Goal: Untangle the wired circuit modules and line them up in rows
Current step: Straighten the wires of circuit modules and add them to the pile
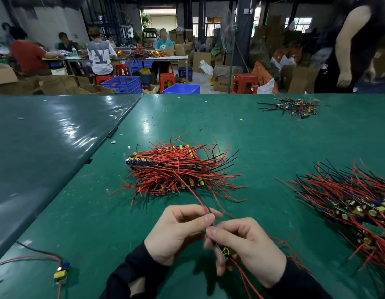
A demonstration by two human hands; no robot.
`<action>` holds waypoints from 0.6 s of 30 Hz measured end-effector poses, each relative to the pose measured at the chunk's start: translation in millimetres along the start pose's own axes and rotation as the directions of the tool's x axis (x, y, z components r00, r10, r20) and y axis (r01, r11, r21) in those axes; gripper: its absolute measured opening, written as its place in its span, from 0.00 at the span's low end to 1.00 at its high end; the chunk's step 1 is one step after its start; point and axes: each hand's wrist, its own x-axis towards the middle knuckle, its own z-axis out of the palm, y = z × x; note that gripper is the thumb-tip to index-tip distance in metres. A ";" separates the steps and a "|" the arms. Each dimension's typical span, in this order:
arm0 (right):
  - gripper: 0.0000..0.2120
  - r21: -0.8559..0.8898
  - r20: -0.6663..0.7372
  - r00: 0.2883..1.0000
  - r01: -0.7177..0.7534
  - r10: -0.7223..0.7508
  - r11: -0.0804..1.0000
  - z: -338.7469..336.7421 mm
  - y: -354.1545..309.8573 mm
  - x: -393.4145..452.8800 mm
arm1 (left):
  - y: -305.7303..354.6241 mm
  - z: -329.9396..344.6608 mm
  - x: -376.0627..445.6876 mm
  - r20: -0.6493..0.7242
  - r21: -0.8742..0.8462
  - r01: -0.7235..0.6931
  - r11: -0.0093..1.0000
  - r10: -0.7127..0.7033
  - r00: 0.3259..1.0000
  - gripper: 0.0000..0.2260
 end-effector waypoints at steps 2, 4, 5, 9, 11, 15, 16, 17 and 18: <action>0.13 -0.042 -0.055 0.997 -0.049 0.046 0.998 -2.0 3.0 0.4 | -4.0 1.1 1.6 -0.052 0.166 -0.110 0.980 0.120 0.991 0.07; 0.14 -0.094 -0.121 0.989 -0.094 0.082 0.991 -3.4 6.5 0.4 | -8.7 2.8 3.4 -0.077 0.398 -0.207 0.894 0.257 0.963 0.09; 0.15 -0.130 -0.147 0.985 -0.104 0.085 0.986 -3.5 8.3 0.4 | -11.3 3.7 3.7 -0.083 0.488 -0.224 0.843 0.300 0.950 0.08; 0.18 -0.301 -0.202 0.979 -0.077 0.015 0.951 1.1 13.5 -0.4 | -18.6 6.6 3.3 -0.129 0.638 -0.171 0.751 0.324 0.937 0.12; 0.18 -0.383 -0.200 0.979 -0.054 -0.026 0.922 3.4 13.9 -1.1 | -18.5 7.2 3.0 -0.130 0.654 -0.130 0.745 0.280 0.951 0.10; 0.17 -0.379 -0.179 0.984 -0.060 -0.009 0.924 3.4 12.4 -0.3 | -11.3 8.0 2.4 -0.109 0.550 -0.106 0.828 0.198 0.974 0.07; 0.17 -0.373 -0.176 0.984 -0.061 -0.006 0.926 3.4 11.8 -0.2 | -9.8 8.8 2.2 -0.112 0.532 -0.107 0.840 0.195 0.975 0.06; 0.17 -0.366 -0.174 0.985 -0.063 -0.002 0.928 3.1 11.3 -0.2 | -9.7 9.0 1.9 -0.121 0.517 -0.101 0.850 0.190 0.974 0.07; 0.17 -0.356 -0.173 0.985 -0.066 0.003 0.932 3.0 11.2 -0.1 | -10.5 8.5 2.1 -0.139 0.498 -0.080 0.863 0.170 0.976 0.08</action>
